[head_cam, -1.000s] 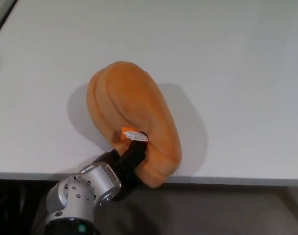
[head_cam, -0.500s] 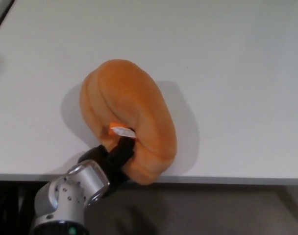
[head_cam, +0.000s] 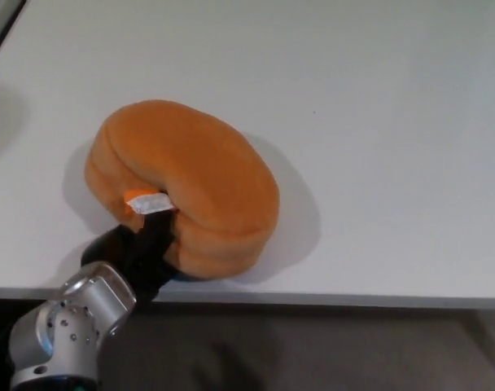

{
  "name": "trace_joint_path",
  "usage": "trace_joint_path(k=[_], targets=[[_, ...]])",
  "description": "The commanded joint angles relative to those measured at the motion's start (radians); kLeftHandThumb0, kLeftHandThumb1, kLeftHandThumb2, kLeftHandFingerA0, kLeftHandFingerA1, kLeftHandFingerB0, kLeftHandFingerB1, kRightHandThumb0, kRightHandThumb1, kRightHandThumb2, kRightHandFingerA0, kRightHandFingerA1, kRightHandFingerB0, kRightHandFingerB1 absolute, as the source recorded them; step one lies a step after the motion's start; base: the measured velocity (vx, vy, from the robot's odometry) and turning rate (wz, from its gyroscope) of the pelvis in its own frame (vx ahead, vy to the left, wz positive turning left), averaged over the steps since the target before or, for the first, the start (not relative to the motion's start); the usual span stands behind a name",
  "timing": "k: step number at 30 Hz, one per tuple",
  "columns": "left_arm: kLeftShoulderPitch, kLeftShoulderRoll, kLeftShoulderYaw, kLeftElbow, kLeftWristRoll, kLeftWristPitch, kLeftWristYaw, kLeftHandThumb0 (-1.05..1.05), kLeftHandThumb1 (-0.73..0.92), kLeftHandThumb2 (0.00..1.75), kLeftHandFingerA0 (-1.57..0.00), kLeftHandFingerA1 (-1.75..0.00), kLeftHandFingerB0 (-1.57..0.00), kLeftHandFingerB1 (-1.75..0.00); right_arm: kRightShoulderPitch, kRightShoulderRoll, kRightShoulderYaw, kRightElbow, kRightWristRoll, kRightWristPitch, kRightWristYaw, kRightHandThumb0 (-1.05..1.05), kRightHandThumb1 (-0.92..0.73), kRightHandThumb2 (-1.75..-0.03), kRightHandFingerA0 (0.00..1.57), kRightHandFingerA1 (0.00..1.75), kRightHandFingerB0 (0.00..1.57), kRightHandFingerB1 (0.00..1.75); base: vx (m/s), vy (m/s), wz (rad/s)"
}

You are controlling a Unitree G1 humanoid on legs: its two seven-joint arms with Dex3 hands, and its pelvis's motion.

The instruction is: A soft plate is kept in the center of the table close to the robot and the robot uses its left hand to pick up the plate, turns it upside down and places it back on the table

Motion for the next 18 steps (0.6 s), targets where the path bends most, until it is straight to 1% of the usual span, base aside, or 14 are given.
trace_joint_path(k=[1, 3, 4, 6, 7, 11, 12, 13, 14, 15, 16, 17, 18], targets=[[0.017, 0.088, -0.072, -0.028, 0.059, 0.026, -0.127, -1.04, 0.77, 1.12, 0.00, -0.11, 0.00, 0.00, -0.003, -0.001, -0.008, 0.006, 0.005, -0.015, -0.010, -0.83, -0.88, -0.67, 0.51, 0.44, 0.31, 0.35, 0.00, 0.000, 0.00], [0.020, 0.105, -0.086, -0.032, 0.062, 0.026, -0.139, -1.03, 0.74, 1.13, 0.00, -0.17, 0.00, 0.00, -0.004, -0.001, -0.008, 0.004, 0.011, -0.013, -0.006, -0.82, -0.88, -0.67, 0.51, 0.45, 0.31, 0.36, 0.00, 0.000, 0.00], [0.022, 0.112, -0.092, -0.033, 0.065, 0.025, -0.146, -0.94, 0.87, 0.76, 0.00, 0.00, 0.00, 0.00, -0.003, -0.001, -0.008, 0.004, 0.012, -0.013, -0.005, -0.83, -0.88, -0.67, 0.52, 0.46, 0.31, 0.36, 0.00, 0.000, 0.00], [0.023, 0.130, -0.098, -0.039, 0.065, 0.039, -0.159, -0.98, 0.89, 0.74, 0.00, 0.00, 0.00, 0.00, -0.001, -0.001, -0.008, -0.002, 0.009, -0.014, -0.008, -0.82, -0.89, -0.67, 0.51, 0.45, 0.32, 0.36, 0.00, 0.000, 0.00], [0.022, 0.138, -0.098, -0.043, 0.064, 0.051, -0.161, -1.01, 0.89, 0.67, 0.00, 0.00, 0.00, 0.00, 0.000, -0.001, -0.008, -0.004, 0.011, -0.011, -0.006, -0.82, -0.88, -0.67, 0.50, 0.46, 0.31, 0.36, 0.00, 0.000, 0.00], [0.019, 0.167, -0.102, -0.065, 0.069, 0.087, -0.169, -1.01, 0.91, 0.68, 0.00, 0.00, 0.00, 0.00, -0.004, -0.001, -0.007, 0.003, 0.007, -0.015, -0.009, -0.82, -0.89, -0.67, 0.51, 0.46, 0.32, 0.36, 0.00, 0.000, 0.00], [0.020, 0.168, -0.094, -0.068, 0.058, 0.088, -0.182, -0.98, 0.90, 0.73, 0.00, 0.00, 0.00, 0.00, -0.004, -0.001, -0.007, 0.004, 0.006, -0.015, -0.010, -0.82, -0.89, -0.67, 0.51, 0.46, 0.32, 0.36, 0.00, 0.000, 0.00], [0.022, 0.168, -0.084, -0.069, 0.042, 0.085, -0.204, -0.99, 0.90, 0.71, 0.00, 0.00, 0.00, 0.00, -0.005, -0.001, -0.006, 0.004, 0.007, -0.013, -0.010, -0.79, -0.70, -1.08, 0.45, 0.57, 0.25, 0.48, 0.00, 0.000, 0.00], [0.024, 0.168, -0.075, -0.069, 0.028, 0.081, -0.225, -0.99, 0.90, 0.71, 0.00, 0.00, 0.00, 0.00, -0.005, -0.001, -0.006, 0.004, 0.008, -0.012, -0.009, -0.79, -0.70, -1.08, 0.45, 0.57, 0.25, 0.48, 0.00, 0.000, 0.00], [0.025, 0.174, -0.069, -0.070, 0.016, 0.086, -0.248, -1.00, 0.90, 0.70, 0.00, 0.00, 0.00, 0.00, -0.005, 0.001, -0.005, 0.003, 0.007, -0.011, -0.009, -0.83, -0.88, -0.67, 0.52, 0.46, 0.32, 0.36, 0.00, 0.000, 0.00], [0.023, 0.186, -0.070, -0.071, 0.011, 0.094, -0.275, -1.03, 0.91, 0.72, 0.00, 0.00, 0.00, 0.00, -0.008, 0.002, -0.003, 0.006, 0.008, -0.013, -0.008, -0.90, -0.76, -1.10, 0.47, 0.57, 0.28, 0.48, 0.00, 0.000, 0.00], [0.020, 0.201, -0.074, -0.073, 0.008, 0.102, -0.305, -1.03, 0.91, 0.72, 0.00, 0.00, 0.00, 0.00, -0.011, 0.002, -0.002, 0.009, 0.009, -0.017, -0.005, -0.90, -0.76, -1.10, 0.47, 0.57, 0.28, 0.48, 0.00, 0.000, 0.00], [0.019, 0.208, -0.079, -0.075, 0.010, 0.107, -0.314, -1.05, 0.73, 1.18, 0.00, -0.15, 0.00, 0.00, -0.011, 0.002, -0.001, 0.009, 0.008, -0.016, -0.005, -0.91, -0.77, -1.10, 0.48, 0.57, 0.28, 0.48, 0.00, 0.000, 0.00]])
